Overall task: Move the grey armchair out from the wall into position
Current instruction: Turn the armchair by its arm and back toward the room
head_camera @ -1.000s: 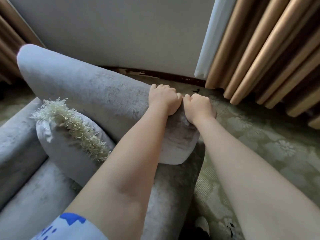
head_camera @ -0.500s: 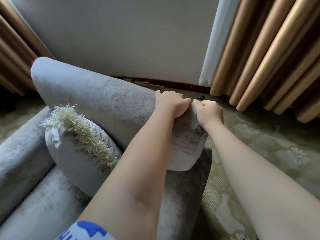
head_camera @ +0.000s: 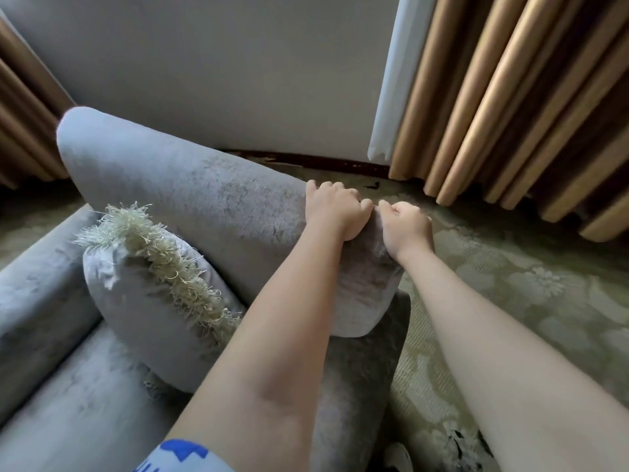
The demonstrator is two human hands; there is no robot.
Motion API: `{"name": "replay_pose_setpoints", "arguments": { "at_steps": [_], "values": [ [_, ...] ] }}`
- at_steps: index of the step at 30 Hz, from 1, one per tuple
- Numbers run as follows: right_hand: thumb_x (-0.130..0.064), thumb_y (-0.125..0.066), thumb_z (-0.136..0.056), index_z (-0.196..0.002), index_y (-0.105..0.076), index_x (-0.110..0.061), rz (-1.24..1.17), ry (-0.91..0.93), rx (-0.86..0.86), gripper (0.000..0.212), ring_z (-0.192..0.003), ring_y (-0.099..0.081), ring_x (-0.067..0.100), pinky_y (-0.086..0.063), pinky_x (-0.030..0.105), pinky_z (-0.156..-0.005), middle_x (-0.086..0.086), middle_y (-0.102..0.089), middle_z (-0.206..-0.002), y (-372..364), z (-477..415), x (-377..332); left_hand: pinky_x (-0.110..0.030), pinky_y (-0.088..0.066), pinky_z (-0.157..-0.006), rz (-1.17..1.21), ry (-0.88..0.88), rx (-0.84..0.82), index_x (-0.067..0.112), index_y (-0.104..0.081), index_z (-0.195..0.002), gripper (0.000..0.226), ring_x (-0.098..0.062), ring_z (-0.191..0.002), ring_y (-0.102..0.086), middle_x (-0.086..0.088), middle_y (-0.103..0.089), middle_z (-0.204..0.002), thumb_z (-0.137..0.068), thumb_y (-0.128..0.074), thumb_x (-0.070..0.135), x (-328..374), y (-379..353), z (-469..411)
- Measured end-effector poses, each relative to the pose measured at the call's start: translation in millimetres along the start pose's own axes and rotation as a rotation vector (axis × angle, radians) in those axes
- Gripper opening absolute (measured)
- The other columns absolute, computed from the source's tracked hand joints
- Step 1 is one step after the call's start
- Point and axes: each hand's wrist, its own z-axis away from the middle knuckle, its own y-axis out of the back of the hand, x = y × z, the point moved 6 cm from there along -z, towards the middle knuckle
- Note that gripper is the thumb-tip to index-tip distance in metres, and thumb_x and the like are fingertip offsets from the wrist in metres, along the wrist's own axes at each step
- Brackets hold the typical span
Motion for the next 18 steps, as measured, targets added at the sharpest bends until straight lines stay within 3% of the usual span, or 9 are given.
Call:
{"name": "replay_pose_setpoints", "arguments": {
  "at_steps": [5, 10, 18],
  "values": [
    [-0.041, -0.039, -0.094, -0.069, -0.055, -0.009, 0.001, -0.015, -0.015, 0.043, -0.076, -0.041, 0.026, -0.028, 0.032, -0.064, -0.005, -0.044, -0.061, 12, 26, 8, -0.045, -0.020, -0.103, 0.000, -0.024, -0.021, 0.023, -0.064, -0.115, 0.052, -0.023, -0.116, -0.046, -0.007, -0.057, -0.123, -0.093, -0.023, 0.047, 11, 2, 23],
    [-0.043, -0.038, -0.094, -0.071, -0.054, -0.011, -0.007, -0.028, -0.033, 0.042, -0.076, -0.046, 0.023, -0.029, 0.031, -0.059, 0.003, -0.052, -0.074, 21, 48, 21, -0.046, -0.020, -0.102, 0.011, -0.054, -0.024, 0.021, -0.066, -0.110, 0.053, -0.024, -0.113, -0.048, -0.007, -0.059, -0.118, -0.092, -0.023, 0.047, 24, 0, 42],
    [-0.044, -0.035, -0.096, -0.083, -0.052, -0.015, 0.062, -0.037, -0.186, 0.036, -0.082, -0.044, 0.023, -0.032, 0.030, -0.072, 0.012, -0.056, -0.098, 23, 48, 23, -0.044, -0.021, -0.103, 0.034, -0.053, -0.057, 0.018, -0.064, -0.111, 0.050, -0.024, -0.113, -0.047, -0.008, -0.058, -0.118, -0.093, -0.025, 0.044, 27, 2, 47]
  ]
}}
